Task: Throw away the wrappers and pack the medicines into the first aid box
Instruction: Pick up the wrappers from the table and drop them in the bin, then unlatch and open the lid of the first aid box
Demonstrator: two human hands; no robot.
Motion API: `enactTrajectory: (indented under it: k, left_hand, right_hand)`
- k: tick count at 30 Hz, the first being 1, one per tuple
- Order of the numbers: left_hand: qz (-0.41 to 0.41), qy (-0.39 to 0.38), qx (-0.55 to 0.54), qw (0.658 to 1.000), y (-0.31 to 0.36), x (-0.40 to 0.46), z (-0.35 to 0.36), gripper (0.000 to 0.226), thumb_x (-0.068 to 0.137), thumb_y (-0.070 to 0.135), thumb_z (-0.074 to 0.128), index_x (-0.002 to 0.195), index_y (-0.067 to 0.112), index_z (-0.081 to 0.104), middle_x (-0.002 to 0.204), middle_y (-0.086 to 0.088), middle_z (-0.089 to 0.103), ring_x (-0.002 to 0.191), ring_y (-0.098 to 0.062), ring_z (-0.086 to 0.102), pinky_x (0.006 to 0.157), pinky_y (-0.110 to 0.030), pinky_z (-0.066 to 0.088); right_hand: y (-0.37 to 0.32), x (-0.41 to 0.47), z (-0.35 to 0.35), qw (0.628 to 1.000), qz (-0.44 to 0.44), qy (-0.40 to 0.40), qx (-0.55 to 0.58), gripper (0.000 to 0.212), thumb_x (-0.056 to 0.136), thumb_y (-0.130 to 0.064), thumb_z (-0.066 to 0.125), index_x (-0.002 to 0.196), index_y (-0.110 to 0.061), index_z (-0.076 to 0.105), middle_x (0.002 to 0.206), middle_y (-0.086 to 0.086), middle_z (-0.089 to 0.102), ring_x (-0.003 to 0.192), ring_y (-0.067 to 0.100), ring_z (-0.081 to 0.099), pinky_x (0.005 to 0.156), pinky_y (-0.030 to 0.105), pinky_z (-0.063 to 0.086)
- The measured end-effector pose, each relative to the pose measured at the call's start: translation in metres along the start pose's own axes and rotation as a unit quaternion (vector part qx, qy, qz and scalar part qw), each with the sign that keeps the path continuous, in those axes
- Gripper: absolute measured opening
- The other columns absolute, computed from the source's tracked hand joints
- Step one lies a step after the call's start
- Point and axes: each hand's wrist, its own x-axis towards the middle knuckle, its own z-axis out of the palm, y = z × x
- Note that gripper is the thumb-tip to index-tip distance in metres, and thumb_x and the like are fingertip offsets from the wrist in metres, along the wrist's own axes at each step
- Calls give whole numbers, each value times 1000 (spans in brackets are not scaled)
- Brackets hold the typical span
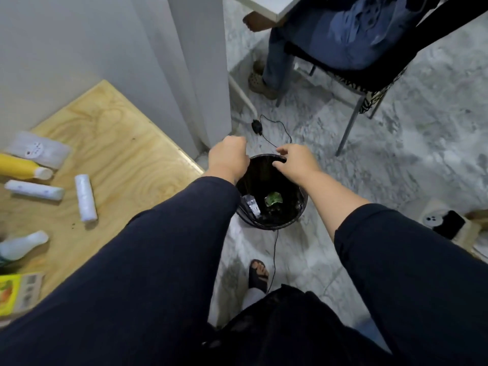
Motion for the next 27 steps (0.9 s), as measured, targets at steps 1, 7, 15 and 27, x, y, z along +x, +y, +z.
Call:
enactTrajectory:
  k: [1, 7, 15, 27]
  left_hand:
    - [-1, 1, 4, 1000, -2, -3, -4, 32, 89, 12, 50, 120, 10, 60, 114, -14, 63, 104, -37, 61, 76, -40, 49]
    - [-13, 75, 22, 997, -52, -57, -47, 35, 90, 17, 52, 123, 14, 59, 121, -9, 64, 109, -33, 61, 79, -39, 51]
    - [-73, 158, 48, 984, -156, -167, -105, 34, 92, 29, 53, 123, 14, 59, 117, -5, 64, 106, -30, 61, 69, -34, 44]
    - [-302, 231, 47, 924, -339, -361, -142, 23, 92, 22, 52, 110, 12, 63, 108, -7, 64, 97, -31, 62, 64, -34, 40]
  right_hand:
    - [-4, -2, -2, 1000, -5, 2, -7, 42, 87, -24, 64, 127, -13, 57, 129, 7, 62, 119, 26, 57, 99, 40, 49]
    - [-74, -46, -3, 993, -89, 34, -65, 42, 86, -28, 64, 127, -17, 57, 129, 7, 61, 120, 27, 56, 99, 43, 48]
    - [-190, -116, 27, 968, -204, 43, -137, 49, 87, -37, 61, 131, -18, 53, 133, 5, 58, 123, 25, 52, 98, 41, 48]
    - [-382, -199, 150, 893, -410, -27, -185, 48, 84, -34, 65, 128, -20, 56, 131, 8, 59, 122, 27, 52, 94, 38, 49]
